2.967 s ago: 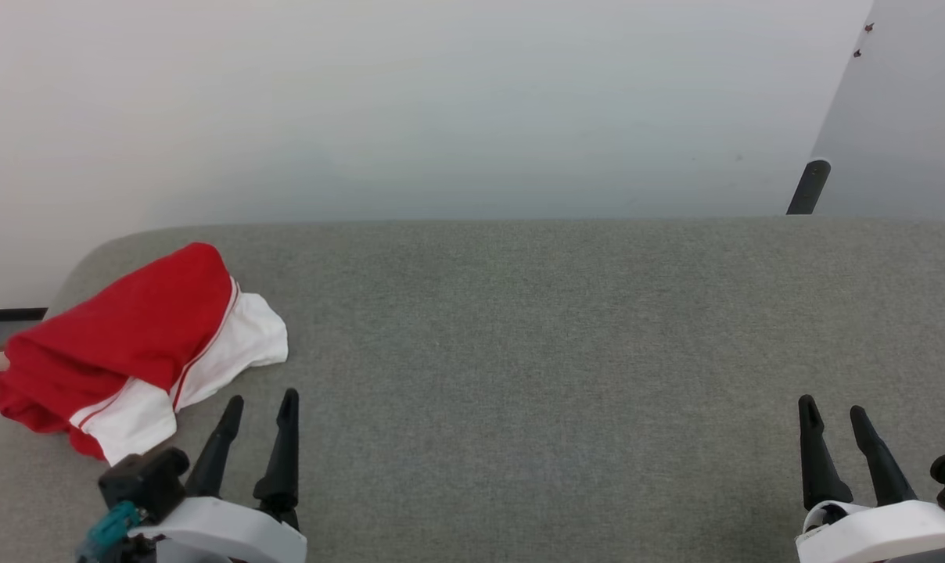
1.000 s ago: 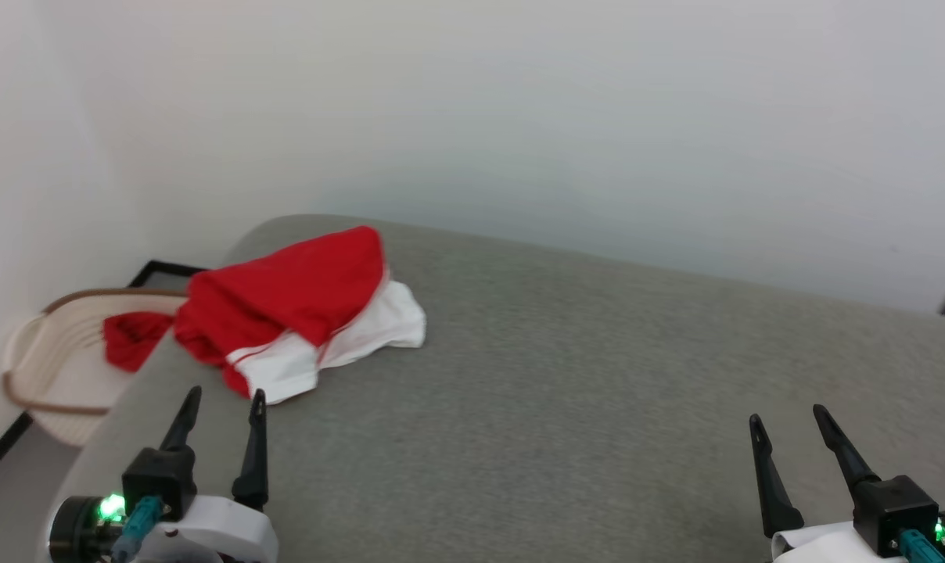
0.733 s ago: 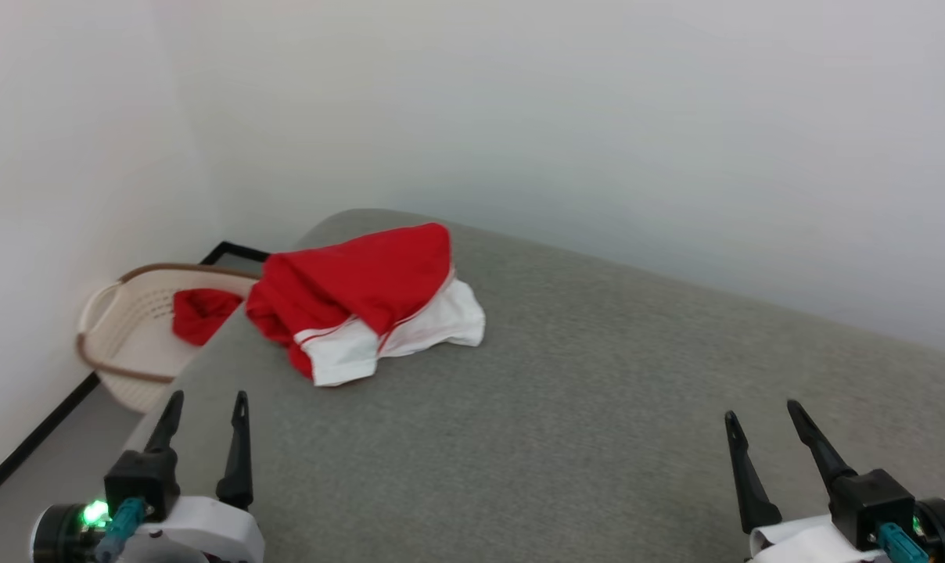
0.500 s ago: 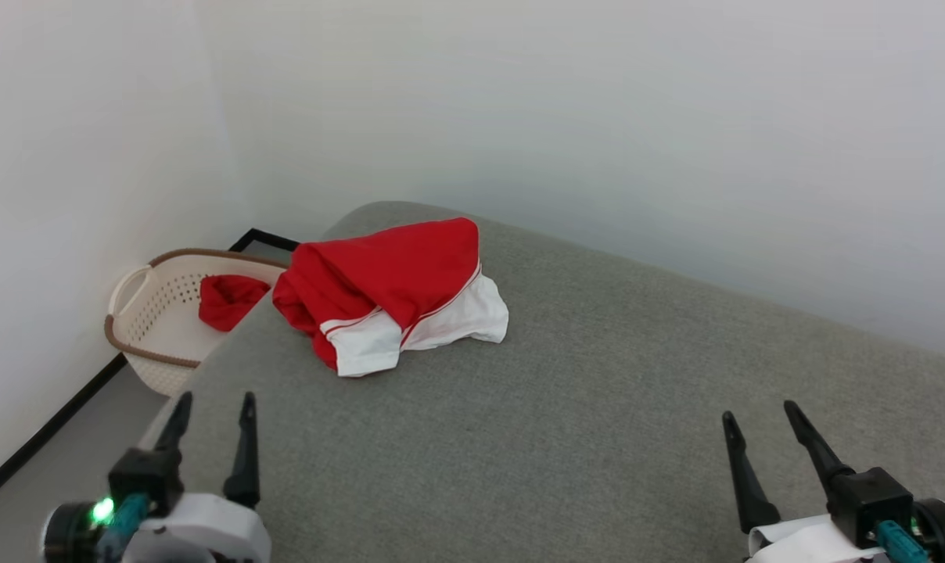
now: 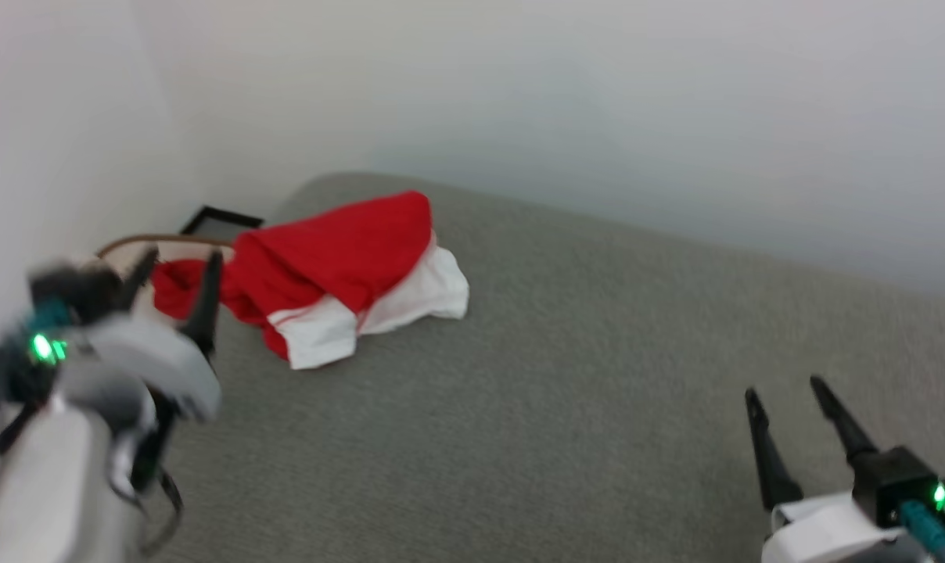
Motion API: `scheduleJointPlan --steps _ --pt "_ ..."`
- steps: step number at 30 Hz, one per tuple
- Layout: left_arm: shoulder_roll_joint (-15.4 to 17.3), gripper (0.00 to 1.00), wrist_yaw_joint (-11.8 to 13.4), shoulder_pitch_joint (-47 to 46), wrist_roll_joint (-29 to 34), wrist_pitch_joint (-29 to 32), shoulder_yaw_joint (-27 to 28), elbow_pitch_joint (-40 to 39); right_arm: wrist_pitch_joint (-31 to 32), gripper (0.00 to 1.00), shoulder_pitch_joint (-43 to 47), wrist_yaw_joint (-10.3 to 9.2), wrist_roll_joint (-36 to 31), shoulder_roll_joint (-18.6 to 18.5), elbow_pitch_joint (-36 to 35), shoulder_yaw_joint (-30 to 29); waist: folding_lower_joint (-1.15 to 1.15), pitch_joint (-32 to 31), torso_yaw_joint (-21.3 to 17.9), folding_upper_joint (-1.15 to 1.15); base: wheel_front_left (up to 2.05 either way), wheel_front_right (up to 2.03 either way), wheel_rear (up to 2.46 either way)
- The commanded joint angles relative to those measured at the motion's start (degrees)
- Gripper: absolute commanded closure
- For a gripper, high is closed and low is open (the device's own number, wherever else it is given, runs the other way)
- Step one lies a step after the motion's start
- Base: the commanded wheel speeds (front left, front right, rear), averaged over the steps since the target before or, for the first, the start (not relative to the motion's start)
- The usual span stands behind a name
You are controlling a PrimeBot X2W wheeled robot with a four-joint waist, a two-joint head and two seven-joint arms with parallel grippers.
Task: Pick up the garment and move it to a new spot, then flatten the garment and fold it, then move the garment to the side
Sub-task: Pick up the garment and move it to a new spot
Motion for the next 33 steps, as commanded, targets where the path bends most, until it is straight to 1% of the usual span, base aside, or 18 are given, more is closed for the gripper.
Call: scheduleJointPlan --steps 1,4,6,11,14,17,21,23,26,30,33 --pt "0.51 0.0 -0.39 -1.85 -1.29 1.09 -0.27 -0.18 0.35 0.0 -1.24 -0.02 -0.34 -0.55 -0.74 -0.04 -0.01 5.37 -4.08 0.0 0.0 0.0 0.0" --pt "3.21 0.0 -0.34 -6.45 -6.04 6.92 -1.84 1.38 1.31 0.0 -2.52 -0.02 -0.29 -1.23 -2.81 0.46 -0.01 8.94 -6.01 0.0 0.0 0.0 0.0" --pt "5.1 0.0 -0.35 -9.34 -9.38 10.85 -1.93 3.23 2.09 0.0 -3.65 -0.02 -0.17 -1.81 -4.18 1.04 -0.01 11.41 -7.38 0.0 0.0 0.0 0.0" --pt "7.61 0.0 -0.34 -16.11 -16.26 19.57 -2.7 8.91 3.35 0.0 -6.65 -0.02 0.29 -2.75 -6.93 1.95 -0.01 17.35 -10.57 0.0 0.0 0.0 0.0" --pt "8.94 0.0 -0.35 -19.41 -17.88 23.91 -3.79 12.7 3.89 0.0 -8.28 -0.02 0.22 -3.15 -8.4 2.44 -0.01 20.58 -12.37 0.0 0.0 0.0 0.0" --pt "10.27 0.0 -0.05 -22.58 -18.08 27.96 -4.28 16.98 4.55 0.0 -9.82 -0.03 0.56 -3.47 -9.58 2.81 -0.01 23.91 -14.17 0.0 0.0 0.0 0.0" --pt "11.42 0.0 1.83 -26.49 -17.74 32.65 -4.9 22.41 5.19 0.0 -11.64 -0.03 0.86 -3.72 -10.91 3.05 -0.01 27.88 -16.22 0.0 0.0 0.0 0.0" --pt "12.32 0.0 2.52 -28.15 -17.04 34.13 -5.4 24.68 5.32 0.0 -12.39 -0.02 1.06 -3.81 -11.65 3.12 -0.01 29.62 -17.09 0.0 0.0 0.0 0.0" --pt "12.74 0.0 3.39 -29.99 -16.72 35.83 -5.82 28.24 5.72 0.0 -13.04 -0.02 1.34 -3.54 -12.44 2.88 -0.01 31.55 -18.15 0.0 0.0 0.0 0.0" --pt "12.17 0.0 3.76 -32.01 -17.06 36.71 -6.06 32.39 6.06 0.0 -13.88 -0.02 1.46 -3.52 -13.44 2.52 -0.01 33.36 -19.07 0.0 0.0 0.0 0.0" --pt "10.66 0.0 3.93 -32.28 -17.48 36.71 -6.39 35.52 6.24 0.0 -14.15 -0.02 1.33 -3.39 -13.69 2.54 -0.01 34.01 -19.4 0.0 0.0 0.0 0.0"
